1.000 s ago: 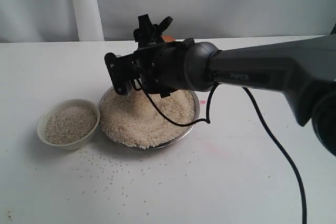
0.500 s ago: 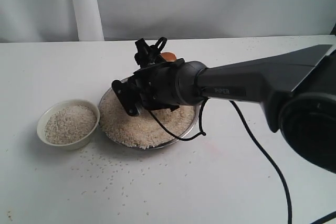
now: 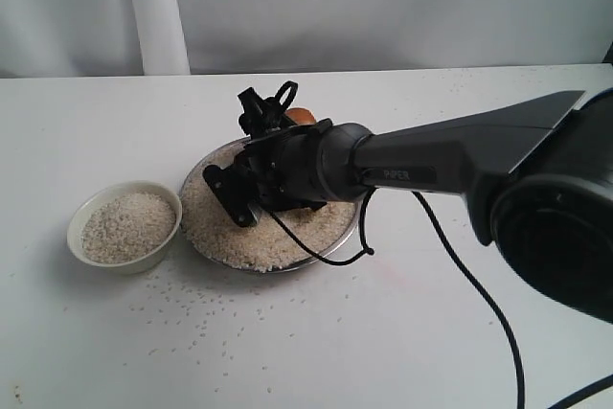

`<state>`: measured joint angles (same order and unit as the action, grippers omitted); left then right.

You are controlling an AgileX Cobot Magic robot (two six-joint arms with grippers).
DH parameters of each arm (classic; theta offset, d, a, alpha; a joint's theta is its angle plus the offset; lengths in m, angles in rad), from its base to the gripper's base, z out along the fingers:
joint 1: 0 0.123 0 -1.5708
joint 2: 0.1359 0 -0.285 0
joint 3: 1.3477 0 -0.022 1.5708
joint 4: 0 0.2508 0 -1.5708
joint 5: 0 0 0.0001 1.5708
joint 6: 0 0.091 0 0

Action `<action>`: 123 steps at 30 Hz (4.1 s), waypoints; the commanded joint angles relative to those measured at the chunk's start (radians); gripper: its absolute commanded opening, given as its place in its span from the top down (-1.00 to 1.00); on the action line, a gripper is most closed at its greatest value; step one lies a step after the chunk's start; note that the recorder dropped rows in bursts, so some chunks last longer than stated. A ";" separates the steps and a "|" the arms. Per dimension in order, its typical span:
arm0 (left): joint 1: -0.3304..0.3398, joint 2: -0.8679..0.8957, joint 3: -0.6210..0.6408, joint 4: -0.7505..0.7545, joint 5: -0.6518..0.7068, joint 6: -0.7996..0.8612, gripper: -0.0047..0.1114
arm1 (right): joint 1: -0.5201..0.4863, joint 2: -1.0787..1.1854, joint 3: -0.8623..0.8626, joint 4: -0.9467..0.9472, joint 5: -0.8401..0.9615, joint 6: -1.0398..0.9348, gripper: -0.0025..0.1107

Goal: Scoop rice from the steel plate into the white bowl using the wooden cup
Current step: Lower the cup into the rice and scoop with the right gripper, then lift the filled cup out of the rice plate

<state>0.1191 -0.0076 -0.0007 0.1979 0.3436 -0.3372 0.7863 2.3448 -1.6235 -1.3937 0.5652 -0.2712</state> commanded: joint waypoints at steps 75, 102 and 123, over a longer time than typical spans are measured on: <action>-0.001 0.008 0.001 -0.005 -0.007 -0.002 0.92 | 0.002 -0.072 0.005 0.856 -0.216 -0.198 0.96; -0.001 0.008 0.001 -0.005 -0.007 -0.002 0.92 | -0.101 -0.072 0.005 1.265 -0.278 -0.141 0.96; -0.001 0.008 0.001 -0.005 -0.007 -0.002 0.92 | -0.124 -0.082 0.005 1.353 -0.364 -0.057 0.96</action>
<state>0.1191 -0.0076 -0.0007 0.1979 0.3436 -0.3372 0.6686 2.2860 -1.6235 -0.0497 0.2285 -0.3347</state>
